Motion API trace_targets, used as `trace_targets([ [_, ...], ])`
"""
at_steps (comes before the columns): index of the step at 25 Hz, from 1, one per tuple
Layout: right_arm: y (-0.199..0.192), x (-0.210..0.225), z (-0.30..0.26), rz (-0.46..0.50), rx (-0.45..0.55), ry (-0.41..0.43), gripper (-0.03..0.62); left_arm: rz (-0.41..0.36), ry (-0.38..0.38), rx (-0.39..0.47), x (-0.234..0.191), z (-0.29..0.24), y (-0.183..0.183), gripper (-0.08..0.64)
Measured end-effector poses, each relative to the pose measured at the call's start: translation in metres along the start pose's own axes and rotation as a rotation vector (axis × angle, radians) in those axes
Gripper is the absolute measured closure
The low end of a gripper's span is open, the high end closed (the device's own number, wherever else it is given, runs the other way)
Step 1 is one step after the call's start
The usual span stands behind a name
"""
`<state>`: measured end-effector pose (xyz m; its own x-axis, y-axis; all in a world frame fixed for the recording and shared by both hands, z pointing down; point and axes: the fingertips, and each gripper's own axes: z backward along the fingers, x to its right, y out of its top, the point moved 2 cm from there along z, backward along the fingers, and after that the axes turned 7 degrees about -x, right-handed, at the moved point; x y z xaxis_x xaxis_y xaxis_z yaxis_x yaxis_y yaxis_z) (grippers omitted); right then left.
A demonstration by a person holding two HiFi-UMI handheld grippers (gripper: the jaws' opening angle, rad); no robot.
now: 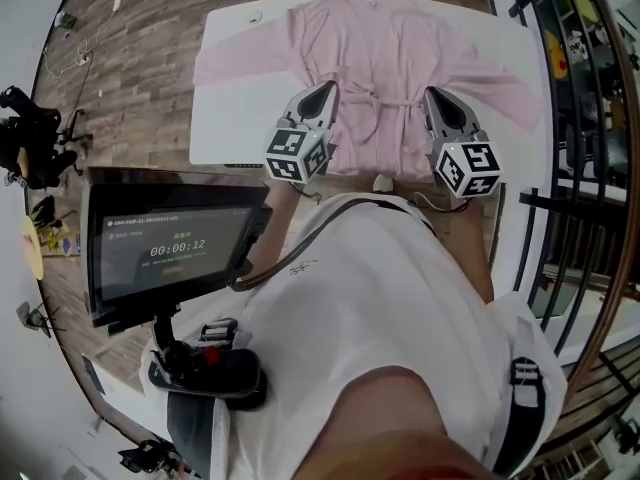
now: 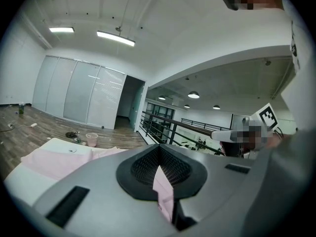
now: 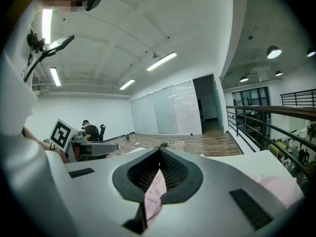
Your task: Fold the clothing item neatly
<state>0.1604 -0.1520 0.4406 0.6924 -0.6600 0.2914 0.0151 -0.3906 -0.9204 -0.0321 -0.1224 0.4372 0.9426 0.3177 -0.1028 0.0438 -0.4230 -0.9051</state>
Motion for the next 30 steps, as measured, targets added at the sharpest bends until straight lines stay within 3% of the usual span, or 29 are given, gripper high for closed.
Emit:
trace_targets([
  [3, 0.007, -0.004, -0.005, 0.019, 0.007, 0.014, 0.591, 0.004, 0.012, 0.021, -0.006, 0.001, 0.006, 0.558],
  [8, 0.005, -0.025, 0.018, 0.026, 0.015, -0.045, 0.591, -0.014, -0.054, 0.027, 0.001, 0.017, 0.008, 0.558],
  [15, -0.002, -0.024, 0.031, -0.004, 0.047, -0.109, 0.591, -0.047, -0.113, -0.005, 0.01, 0.013, 0.0, 0.558],
  [30, 0.006, -0.041, 0.008, 0.032, 0.029, -0.039, 0.591, -0.027, -0.113, 0.014, 0.019, 0.007, 0.006, 0.558],
])
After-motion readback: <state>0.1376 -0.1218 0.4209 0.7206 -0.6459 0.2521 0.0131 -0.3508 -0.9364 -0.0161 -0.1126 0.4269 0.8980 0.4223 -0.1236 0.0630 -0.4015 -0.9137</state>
